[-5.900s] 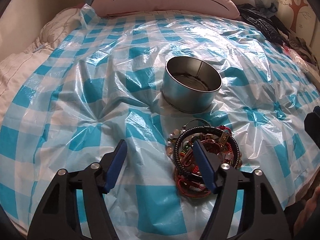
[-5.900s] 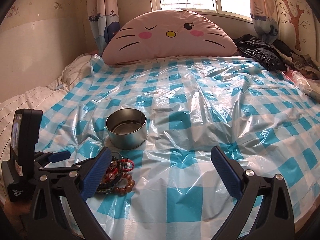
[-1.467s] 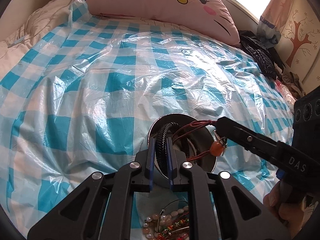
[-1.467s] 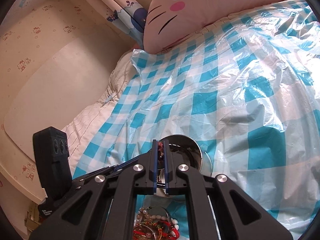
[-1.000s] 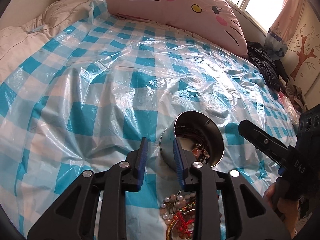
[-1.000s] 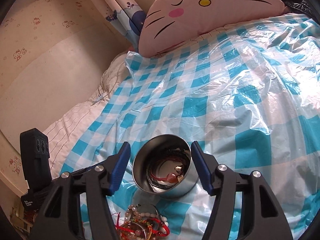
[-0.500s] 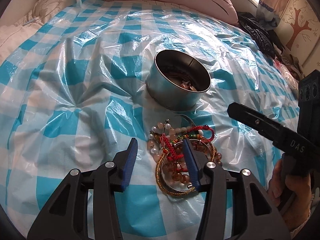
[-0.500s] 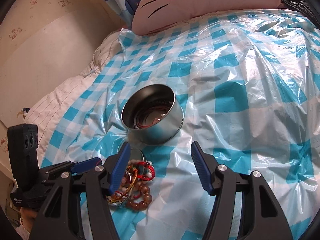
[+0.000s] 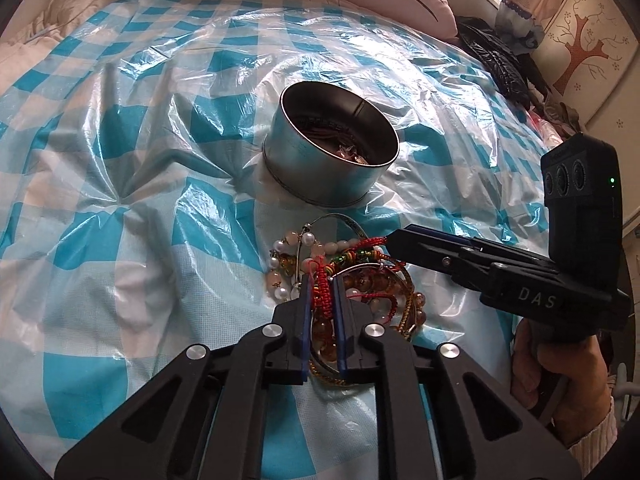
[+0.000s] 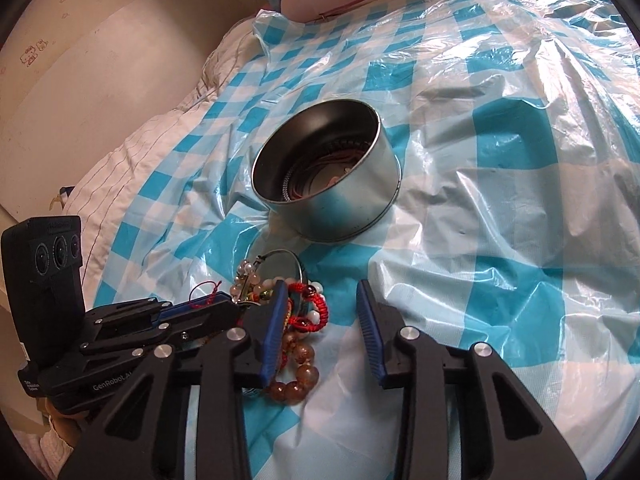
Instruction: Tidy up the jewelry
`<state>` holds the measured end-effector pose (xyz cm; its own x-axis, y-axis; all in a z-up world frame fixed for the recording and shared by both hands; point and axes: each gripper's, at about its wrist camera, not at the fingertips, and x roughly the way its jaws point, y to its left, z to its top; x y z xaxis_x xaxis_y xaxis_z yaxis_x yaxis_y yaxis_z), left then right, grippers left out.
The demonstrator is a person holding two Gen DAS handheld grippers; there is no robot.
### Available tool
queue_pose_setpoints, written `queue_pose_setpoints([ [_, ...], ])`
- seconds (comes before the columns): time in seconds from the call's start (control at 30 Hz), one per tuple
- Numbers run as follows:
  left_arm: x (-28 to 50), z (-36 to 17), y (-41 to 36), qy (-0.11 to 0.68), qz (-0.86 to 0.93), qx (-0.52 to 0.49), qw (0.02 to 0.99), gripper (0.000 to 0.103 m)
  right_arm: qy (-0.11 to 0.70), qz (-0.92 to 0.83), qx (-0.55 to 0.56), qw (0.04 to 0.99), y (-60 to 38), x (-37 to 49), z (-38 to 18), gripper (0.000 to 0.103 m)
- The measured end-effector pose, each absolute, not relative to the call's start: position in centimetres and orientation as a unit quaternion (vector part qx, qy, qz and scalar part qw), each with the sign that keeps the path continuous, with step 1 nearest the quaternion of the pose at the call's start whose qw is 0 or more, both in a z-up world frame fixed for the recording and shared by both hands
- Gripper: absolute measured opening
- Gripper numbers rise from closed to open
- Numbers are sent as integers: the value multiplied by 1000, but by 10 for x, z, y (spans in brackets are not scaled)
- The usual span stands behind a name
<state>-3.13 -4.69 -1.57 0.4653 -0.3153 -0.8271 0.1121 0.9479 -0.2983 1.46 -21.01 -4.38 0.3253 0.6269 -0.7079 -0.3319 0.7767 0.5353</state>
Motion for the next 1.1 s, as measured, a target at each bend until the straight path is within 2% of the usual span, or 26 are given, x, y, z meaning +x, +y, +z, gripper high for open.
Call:
queue_pose_setpoints([
  [0.07,-31,-14,-44,498,-129,-111,850,6,501,304,155,796,-211,17,-46,33],
  [0.2,-32,-7,-33,476,-127,-131,860,6,504,320,151,788,-205,16,-47,16],
  [0.33,-31,-5,-19,465,-131,-167,859,6,494,321,157,793,-207,12,-41,8],
  [0.67,-30,0,-10,446,-130,-183,866,6,434,328,252,800,-242,-6,-15,7],
  [1.1,-19,24,-33,414,-141,-140,888,6,370,300,277,834,-251,1,16,7],
])
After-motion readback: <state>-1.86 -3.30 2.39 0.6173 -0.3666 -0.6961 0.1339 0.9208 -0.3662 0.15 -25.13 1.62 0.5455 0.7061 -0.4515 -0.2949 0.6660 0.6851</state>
